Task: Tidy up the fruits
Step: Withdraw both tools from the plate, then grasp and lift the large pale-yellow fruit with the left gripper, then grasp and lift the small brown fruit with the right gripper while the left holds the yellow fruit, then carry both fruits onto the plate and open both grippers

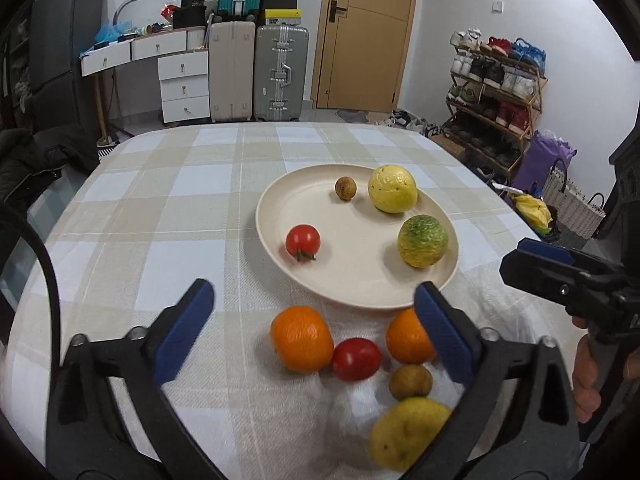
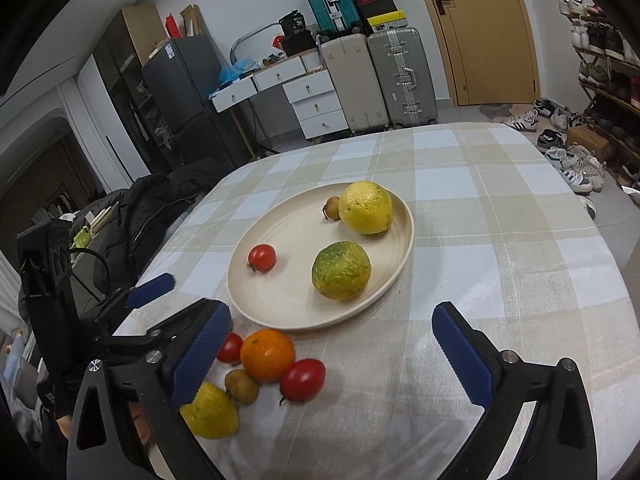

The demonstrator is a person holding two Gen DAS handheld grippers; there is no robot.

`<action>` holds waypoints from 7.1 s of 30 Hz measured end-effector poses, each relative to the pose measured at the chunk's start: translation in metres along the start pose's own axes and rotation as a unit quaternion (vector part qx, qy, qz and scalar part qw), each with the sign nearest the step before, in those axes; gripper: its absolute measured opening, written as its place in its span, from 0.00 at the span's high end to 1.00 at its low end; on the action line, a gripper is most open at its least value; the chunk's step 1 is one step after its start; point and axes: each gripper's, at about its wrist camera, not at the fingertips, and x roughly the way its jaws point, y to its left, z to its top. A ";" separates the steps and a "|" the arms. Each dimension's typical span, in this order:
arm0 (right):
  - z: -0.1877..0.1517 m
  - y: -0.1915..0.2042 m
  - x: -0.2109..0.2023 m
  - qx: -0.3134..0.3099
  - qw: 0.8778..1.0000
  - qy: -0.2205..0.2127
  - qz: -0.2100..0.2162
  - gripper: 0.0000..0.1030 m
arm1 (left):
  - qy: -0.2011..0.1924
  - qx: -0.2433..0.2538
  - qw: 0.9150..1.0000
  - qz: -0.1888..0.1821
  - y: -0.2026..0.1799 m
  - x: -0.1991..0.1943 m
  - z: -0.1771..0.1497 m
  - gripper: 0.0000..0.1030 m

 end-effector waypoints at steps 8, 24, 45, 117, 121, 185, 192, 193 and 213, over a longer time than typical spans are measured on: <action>-0.009 0.007 -0.023 -0.013 1.000 -0.016 -0.005 0.00 | -0.008 -0.005 1.000 0.003 0.010 -0.045 -0.016 0.01; -0.024 0.012 -0.025 -0.025 1.000 0.014 -0.002 0.00 | 0.012 0.008 1.000 -0.009 0.000 -0.065 -0.036 0.01; -0.043 0.015 -0.001 -0.057 0.995 0.070 -0.036 0.00 | 0.077 0.090 0.993 -0.026 -0.039 -0.039 -0.059 0.01; -0.071 0.078 0.028 -0.113 0.984 0.130 0.042 0.58 | 0.074 0.035 0.995 -0.057 0.006 -0.047 -0.043 0.53; -0.070 0.083 0.033 -0.118 0.985 0.122 0.030 0.65 | 0.074 0.035 0.995 -0.056 0.007 -0.047 -0.044 0.53; -0.024 0.011 0.005 -0.046 0.998 0.029 -0.007 0.78 | 0.041 0.021 0.997 -0.054 -0.020 -0.001 -0.005 0.53; -0.010 0.007 0.017 -0.049 0.998 0.032 -0.017 0.78 | 0.037 0.024 0.998 -0.049 -0.025 0.018 0.006 0.53; -0.008 0.007 0.020 -0.051 0.998 0.035 -0.018 0.78 | 0.037 0.023 0.998 -0.047 -0.025 0.021 0.008 0.53; 0.014 0.006 0.059 -0.057 0.996 0.061 -0.035 0.78 | 0.061 0.035 0.997 -0.023 -0.032 0.070 0.020 0.53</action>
